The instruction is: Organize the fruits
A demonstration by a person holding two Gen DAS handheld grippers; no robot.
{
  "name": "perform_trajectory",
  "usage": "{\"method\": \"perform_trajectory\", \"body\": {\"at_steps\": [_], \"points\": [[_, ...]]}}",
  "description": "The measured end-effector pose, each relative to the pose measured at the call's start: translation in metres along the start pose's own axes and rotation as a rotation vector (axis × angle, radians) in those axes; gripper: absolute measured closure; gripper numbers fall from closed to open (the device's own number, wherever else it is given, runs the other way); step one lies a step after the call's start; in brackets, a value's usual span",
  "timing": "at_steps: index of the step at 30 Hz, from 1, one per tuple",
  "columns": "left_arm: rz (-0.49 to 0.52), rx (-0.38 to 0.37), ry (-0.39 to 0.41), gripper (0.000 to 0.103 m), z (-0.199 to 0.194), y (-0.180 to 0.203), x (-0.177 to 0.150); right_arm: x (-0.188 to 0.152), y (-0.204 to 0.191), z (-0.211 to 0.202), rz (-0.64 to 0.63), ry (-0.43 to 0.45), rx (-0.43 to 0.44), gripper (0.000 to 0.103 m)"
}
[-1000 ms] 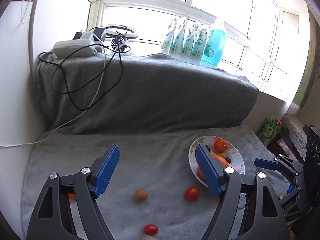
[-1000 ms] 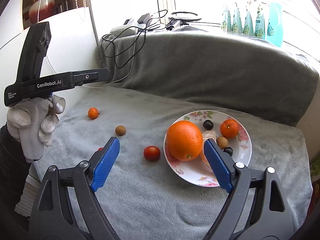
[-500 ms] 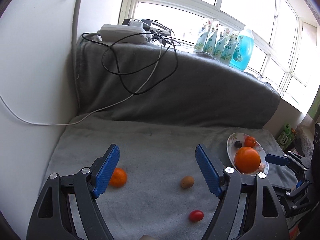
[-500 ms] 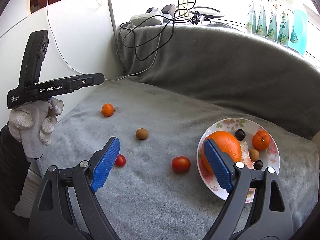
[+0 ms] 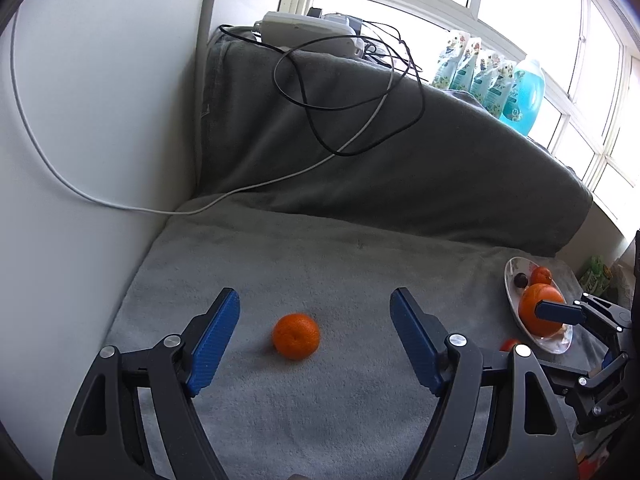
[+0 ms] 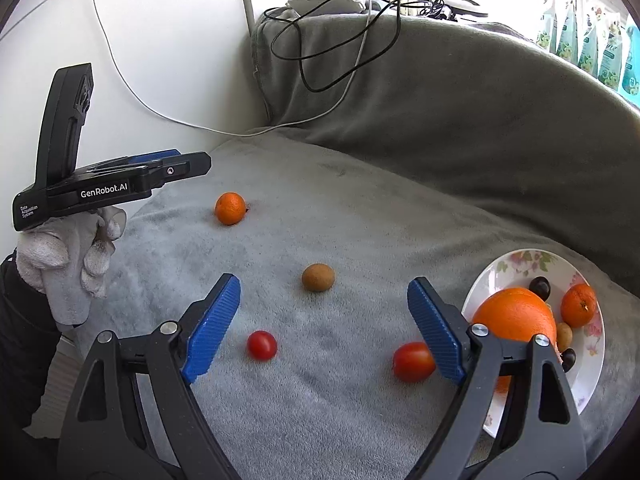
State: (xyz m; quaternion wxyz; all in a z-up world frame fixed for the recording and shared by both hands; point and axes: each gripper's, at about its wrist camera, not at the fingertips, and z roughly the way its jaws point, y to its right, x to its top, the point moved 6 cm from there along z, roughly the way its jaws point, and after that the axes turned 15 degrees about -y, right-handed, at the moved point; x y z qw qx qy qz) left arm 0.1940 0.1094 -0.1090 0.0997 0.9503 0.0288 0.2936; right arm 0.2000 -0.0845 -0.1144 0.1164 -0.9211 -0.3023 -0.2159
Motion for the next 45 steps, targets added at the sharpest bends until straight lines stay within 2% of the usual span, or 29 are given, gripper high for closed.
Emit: {"method": "perform_trajectory", "body": {"at_steps": [3, 5, 8, 10, 15, 21, 25, 37, 45], "points": [[-0.007, 0.007, -0.020, 0.034, 0.010, -0.005, -0.003, 0.004, -0.004, 0.014, -0.006, -0.031, 0.013, 0.029], [-0.006, 0.011, -0.033, 0.040, 0.018, -0.007, -0.005, 0.006, -0.005, 0.023, -0.009, -0.047, 0.015, 0.030], [-0.001, 0.017, -0.053, 0.044, 0.028, -0.008, -0.009, 0.008, -0.005, 0.037, -0.005, -0.074, 0.024, 0.043], [0.000, 0.022, -0.065, 0.049, 0.033, -0.009, -0.012, 0.008, -0.005, 0.045, 0.001, -0.087, 0.030, 0.047], [0.003, 0.028, -0.085, 0.052, 0.041, -0.011, -0.017, 0.009, -0.005, 0.060, 0.006, -0.115, 0.037, 0.058], [0.002, 0.036, -0.100, 0.056, 0.049, -0.016, -0.018, 0.011, -0.003, 0.072, 0.009, -0.134, 0.013, 0.059], [-0.001, 0.041, -0.107, 0.056, 0.054, -0.018, -0.017, 0.012, -0.001, 0.078, 0.011, -0.147, 0.007, 0.064], [0.014, 0.025, -0.128, 0.057, 0.062, -0.014, -0.018, 0.011, -0.002, 0.087, 0.004, -0.160, -0.008, 0.065], [0.021, 0.022, -0.139, 0.067, 0.068, -0.011, -0.018, 0.009, -0.001, 0.090, 0.007, -0.173, -0.022, 0.073]]}}
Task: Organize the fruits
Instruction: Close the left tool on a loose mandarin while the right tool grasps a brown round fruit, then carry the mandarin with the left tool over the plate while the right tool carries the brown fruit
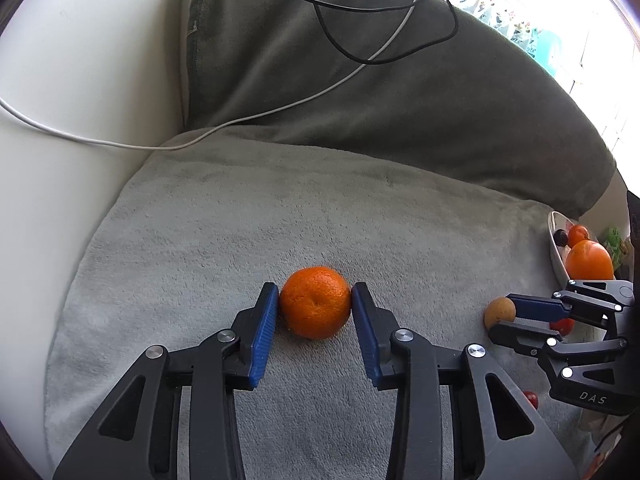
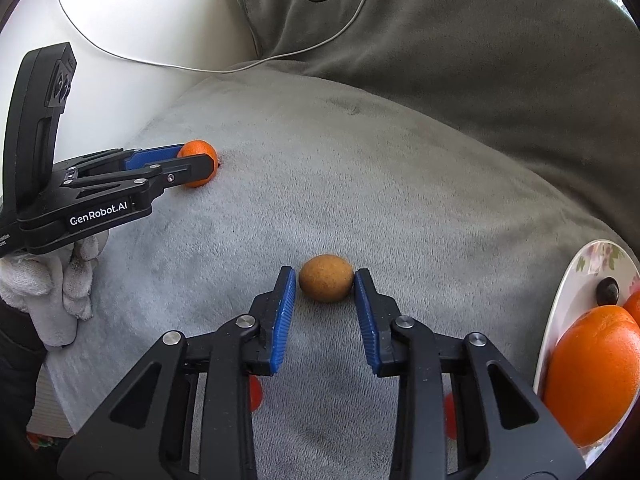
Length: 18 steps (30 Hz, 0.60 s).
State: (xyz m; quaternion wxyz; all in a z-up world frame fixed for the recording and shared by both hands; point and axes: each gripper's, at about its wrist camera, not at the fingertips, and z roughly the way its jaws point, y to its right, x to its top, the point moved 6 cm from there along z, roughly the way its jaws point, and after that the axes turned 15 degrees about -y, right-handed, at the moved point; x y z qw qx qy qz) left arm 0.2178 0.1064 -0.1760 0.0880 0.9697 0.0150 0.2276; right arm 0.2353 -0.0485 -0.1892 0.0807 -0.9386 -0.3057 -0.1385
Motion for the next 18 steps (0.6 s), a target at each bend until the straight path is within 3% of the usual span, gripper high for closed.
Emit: {"method": "perform_trajectory", "body": {"at_steps": [8, 18], "points": [[-0.008, -0.013, 0.008, 0.068, -0.001, -0.001, 0.000, 0.000, -0.001, -0.004, 0.006, 0.018, 0.010, 0.073], [-0.003, -0.034, 0.041, 0.068, -0.019, 0.007, -0.003, -0.014, -0.003, -0.042, 0.008, 0.100, 0.022, 0.073]]}}
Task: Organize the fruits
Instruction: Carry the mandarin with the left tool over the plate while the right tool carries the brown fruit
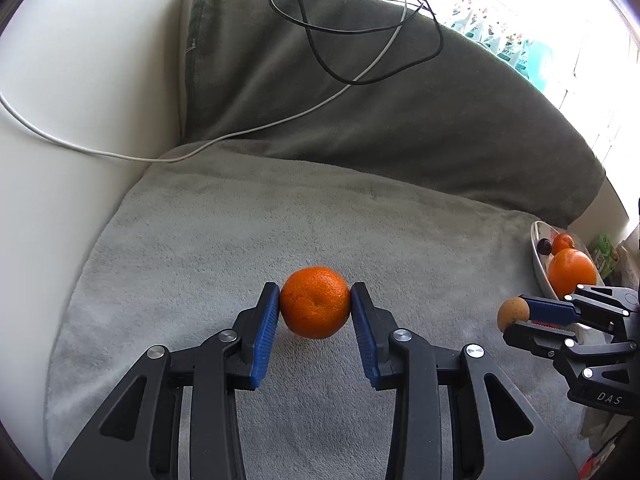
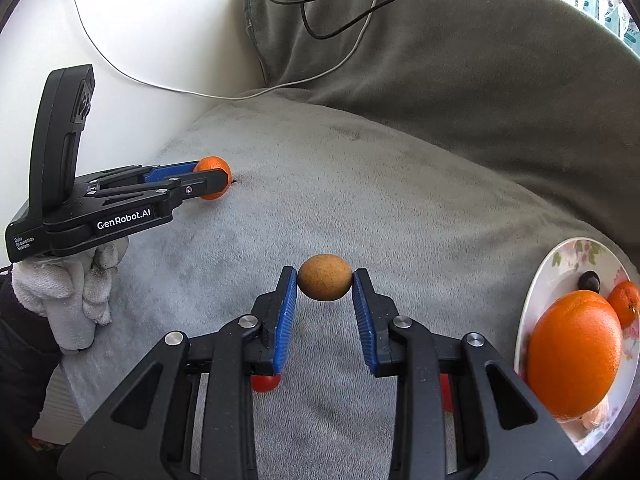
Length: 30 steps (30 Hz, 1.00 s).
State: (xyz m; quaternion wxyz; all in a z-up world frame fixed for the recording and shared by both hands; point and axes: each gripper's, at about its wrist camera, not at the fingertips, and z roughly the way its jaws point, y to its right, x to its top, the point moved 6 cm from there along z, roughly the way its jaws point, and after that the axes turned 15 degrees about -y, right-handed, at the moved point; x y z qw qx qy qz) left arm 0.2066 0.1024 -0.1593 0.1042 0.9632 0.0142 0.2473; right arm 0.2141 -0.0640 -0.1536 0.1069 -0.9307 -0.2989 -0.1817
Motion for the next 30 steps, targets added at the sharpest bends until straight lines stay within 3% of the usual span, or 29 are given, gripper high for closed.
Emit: {"method": "perform_trajectory", "body": {"at_steps": [19, 30], "points": [[0.111, -0.109, 0.059, 0.068, -0.031, 0.084, 0.013, -0.063, 0.062, -0.101, 0.146, 0.158, -0.035, 0.073], [0.207, -0.175, 0.072, 0.068, -0.032, 0.150, 0.027, -0.099, 0.103, -0.125, 0.245, 0.181, -0.078, 0.073]]}}
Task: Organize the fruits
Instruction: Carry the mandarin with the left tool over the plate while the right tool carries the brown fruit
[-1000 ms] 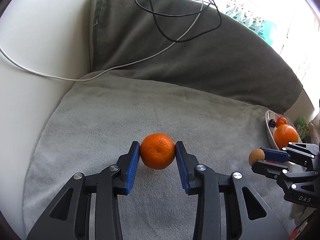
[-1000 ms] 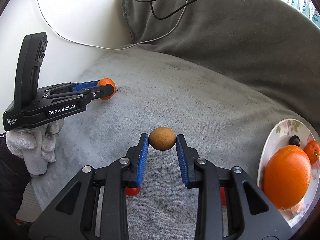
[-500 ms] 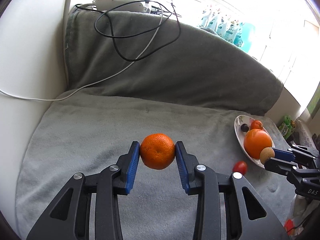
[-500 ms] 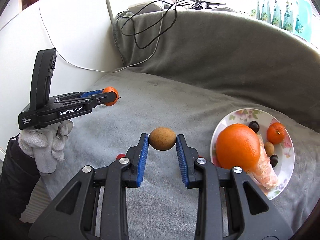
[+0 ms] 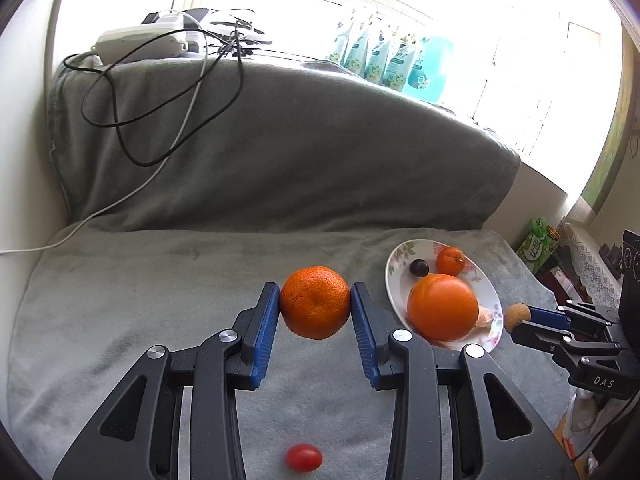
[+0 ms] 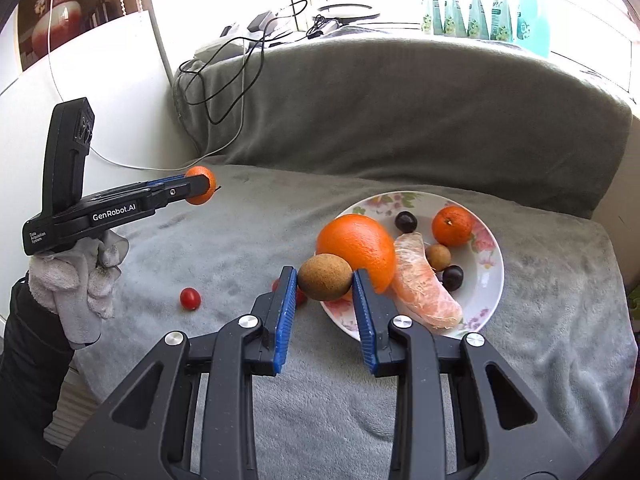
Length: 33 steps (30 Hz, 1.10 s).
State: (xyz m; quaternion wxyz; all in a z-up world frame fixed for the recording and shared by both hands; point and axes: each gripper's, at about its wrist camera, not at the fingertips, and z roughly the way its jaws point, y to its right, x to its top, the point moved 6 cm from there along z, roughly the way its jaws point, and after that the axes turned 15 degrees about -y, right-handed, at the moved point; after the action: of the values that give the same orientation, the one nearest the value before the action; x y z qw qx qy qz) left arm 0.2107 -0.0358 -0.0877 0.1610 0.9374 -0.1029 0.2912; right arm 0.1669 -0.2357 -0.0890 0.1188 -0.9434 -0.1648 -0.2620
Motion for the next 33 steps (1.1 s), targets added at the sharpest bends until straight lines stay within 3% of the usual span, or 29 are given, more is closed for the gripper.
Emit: {"method": "perform_trajectory", "body": {"at_steps": [14, 33], "points": [[0.086, -0.067, -0.017, 0.068, 0.024, 0.062, 0.026, -0.017, 0.032, 0.010, 0.046, -0.030, -0.008, 0.073], [0.152, -0.126, -0.078, 0.068, 0.061, 0.108, 0.040, -0.018, 0.040, 0.028, 0.050, -0.056, 0.007, 0.073]]}}
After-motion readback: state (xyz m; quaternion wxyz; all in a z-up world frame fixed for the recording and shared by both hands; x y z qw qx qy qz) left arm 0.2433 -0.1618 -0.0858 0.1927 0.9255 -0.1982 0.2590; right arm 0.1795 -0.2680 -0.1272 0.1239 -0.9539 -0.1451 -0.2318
